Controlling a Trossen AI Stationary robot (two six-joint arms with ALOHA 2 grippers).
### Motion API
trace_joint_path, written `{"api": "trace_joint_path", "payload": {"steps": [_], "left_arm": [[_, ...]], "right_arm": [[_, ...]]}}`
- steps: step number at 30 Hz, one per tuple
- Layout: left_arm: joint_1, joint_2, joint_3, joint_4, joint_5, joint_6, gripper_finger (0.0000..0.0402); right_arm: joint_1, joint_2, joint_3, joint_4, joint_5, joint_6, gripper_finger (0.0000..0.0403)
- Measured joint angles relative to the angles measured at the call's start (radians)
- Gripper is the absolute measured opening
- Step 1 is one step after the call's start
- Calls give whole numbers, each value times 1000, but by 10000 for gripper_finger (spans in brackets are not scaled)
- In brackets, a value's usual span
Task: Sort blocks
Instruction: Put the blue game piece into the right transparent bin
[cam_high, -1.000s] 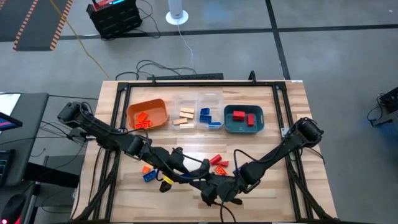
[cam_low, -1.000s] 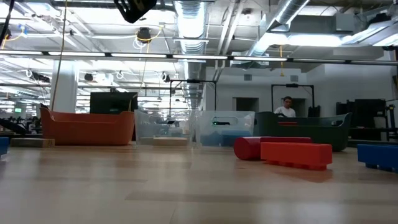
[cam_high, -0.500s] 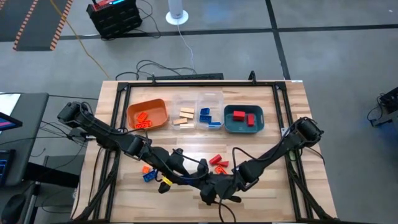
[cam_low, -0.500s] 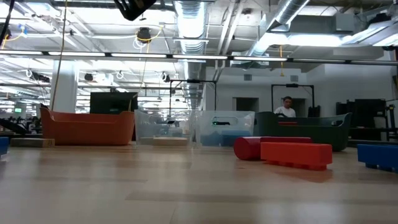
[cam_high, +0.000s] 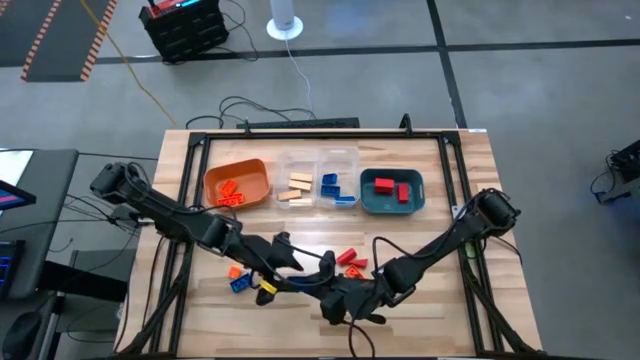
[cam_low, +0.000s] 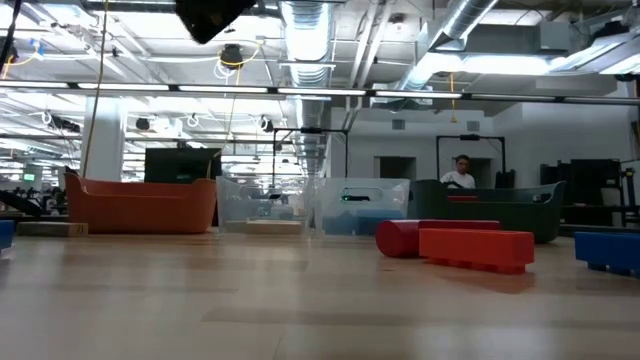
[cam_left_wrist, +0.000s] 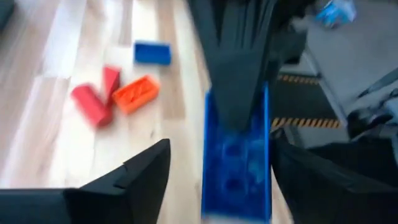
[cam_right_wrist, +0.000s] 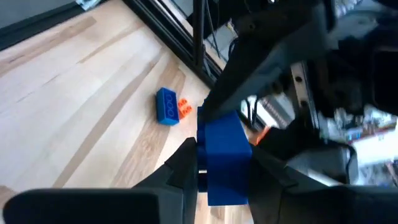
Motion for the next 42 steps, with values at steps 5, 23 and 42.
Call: {"api": "trace_joint_path", "payload": {"steps": [5, 23, 42], "left_arm": [[-3, -73, -1, -244, -156, 3, 280], [-235, -140, -38, -641, -563, -253, 281], [-538, -138, -174, -628, -503, -701, 281]], "right_arm": [[-20, -1, 1, -152, 69, 181, 133], [-512, -5, 2, -537, 8, 880, 136], [-642, -5, 2, -645, -150, 992, 149]]}}
